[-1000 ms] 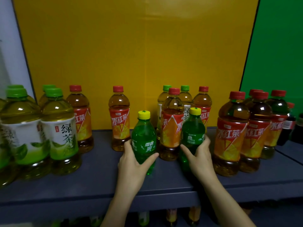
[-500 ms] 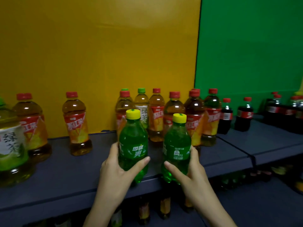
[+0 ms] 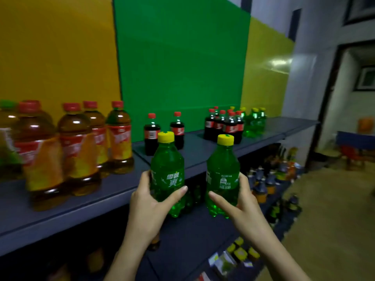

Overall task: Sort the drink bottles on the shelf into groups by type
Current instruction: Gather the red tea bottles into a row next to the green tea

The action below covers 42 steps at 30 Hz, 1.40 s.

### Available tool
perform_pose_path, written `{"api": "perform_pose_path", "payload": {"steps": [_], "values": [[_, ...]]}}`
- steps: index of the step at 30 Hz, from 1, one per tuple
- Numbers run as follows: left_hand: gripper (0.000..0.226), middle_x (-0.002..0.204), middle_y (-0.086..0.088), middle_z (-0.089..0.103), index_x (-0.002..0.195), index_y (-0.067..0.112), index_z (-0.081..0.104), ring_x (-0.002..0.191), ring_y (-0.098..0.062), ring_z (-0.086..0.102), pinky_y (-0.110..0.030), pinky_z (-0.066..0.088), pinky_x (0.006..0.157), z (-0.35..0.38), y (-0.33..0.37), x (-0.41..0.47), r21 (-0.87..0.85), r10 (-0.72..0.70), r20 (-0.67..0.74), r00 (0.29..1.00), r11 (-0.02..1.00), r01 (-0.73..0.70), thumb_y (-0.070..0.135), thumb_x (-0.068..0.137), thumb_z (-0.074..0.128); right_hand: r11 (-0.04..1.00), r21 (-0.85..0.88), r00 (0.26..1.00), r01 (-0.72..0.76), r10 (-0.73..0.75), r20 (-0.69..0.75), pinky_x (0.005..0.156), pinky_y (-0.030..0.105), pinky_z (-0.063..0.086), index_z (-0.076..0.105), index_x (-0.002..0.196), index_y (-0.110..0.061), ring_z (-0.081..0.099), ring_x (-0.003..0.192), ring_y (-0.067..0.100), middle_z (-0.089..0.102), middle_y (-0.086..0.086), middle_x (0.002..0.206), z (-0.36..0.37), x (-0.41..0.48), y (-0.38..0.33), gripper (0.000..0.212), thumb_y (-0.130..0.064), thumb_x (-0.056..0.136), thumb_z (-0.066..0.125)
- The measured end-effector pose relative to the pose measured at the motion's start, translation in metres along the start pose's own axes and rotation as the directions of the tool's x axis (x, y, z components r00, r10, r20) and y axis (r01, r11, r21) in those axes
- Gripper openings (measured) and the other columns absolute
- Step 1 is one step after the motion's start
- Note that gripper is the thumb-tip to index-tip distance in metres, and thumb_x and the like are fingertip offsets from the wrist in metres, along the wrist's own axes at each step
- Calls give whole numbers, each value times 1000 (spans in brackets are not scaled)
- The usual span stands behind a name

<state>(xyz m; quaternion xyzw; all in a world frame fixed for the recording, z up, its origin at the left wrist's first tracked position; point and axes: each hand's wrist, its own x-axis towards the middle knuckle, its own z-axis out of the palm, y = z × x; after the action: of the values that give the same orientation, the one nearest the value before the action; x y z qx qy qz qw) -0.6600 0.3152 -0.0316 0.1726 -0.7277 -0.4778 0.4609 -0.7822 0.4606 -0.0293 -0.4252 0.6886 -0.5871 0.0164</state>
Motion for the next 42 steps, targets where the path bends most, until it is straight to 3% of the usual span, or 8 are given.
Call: {"api": "perform_pose_path", "payload": {"steps": [9,13,21,29,33,37,39,42], "values": [[57,100,14,67,105,28,54,95,-4,63,-32,52,86,182,-2,34,-8,30,205,978,1000,-29,43,59,82,994,-67,975,-86,70,-209,89,19,48,38,124,-29,55,103,-12,57,-21,113,-136,28,76,58,-33,75,68],[62,102,12,66,108,27,53,98,-9,62,-30,51,85,251,-13,66,2,37,240,970,999,-39,50,57,79,990,-97,962,-100,71,-262,92,27,47,38,123,-32,55,109,-2,57,-20,114,-177,60,117,63,-45,67,64],[61,102,7,67,107,28,50,96,-19,63,-45,55,77,372,-51,168,36,45,230,972,998,-55,53,58,77,986,-141,960,-93,51,-276,92,24,47,35,130,-23,55,107,-4,56,-20,113,-245,180,204,63,-31,77,68],[65,111,5,63,118,21,48,102,-13,60,-29,51,86,450,-82,255,68,41,200,979,996,-55,44,64,78,992,-110,970,-69,41,-238,94,22,47,32,135,-22,53,110,-8,53,-23,118,-284,288,274,68,-33,78,67],[61,105,11,62,116,22,48,95,-5,60,-2,43,71,476,-97,286,89,43,139,989,995,-56,39,65,78,995,-89,979,-54,36,-200,91,20,44,32,134,-23,50,110,-8,51,-24,117,-298,334,308,66,-31,79,68],[61,105,10,65,113,23,49,97,-8,63,-21,52,81,499,-112,313,125,34,45,998,991,-39,41,63,79,997,-69,991,-30,20,-130,95,25,44,33,132,-21,52,109,-4,53,-21,115,-307,387,342,65,-29,79,69],[64,105,9,65,112,25,49,97,-11,64,-33,53,86,509,-119,326,155,38,-22,999,987,-34,46,59,78,999,-44,995,-12,7,-101,92,18,44,34,128,-23,52,106,-7,54,-20,114,-308,413,358,61,-25,79,70],[71,104,12,65,111,26,48,97,-11,64,-36,52,88,524,-123,341,186,27,-117,993,983,-5,57,52,72,1000,-23,1000,18,-18,-21,84,4,41,32,125,-28,51,101,-13,52,-24,111,-310,449,377,59,-23,79,70]]}}
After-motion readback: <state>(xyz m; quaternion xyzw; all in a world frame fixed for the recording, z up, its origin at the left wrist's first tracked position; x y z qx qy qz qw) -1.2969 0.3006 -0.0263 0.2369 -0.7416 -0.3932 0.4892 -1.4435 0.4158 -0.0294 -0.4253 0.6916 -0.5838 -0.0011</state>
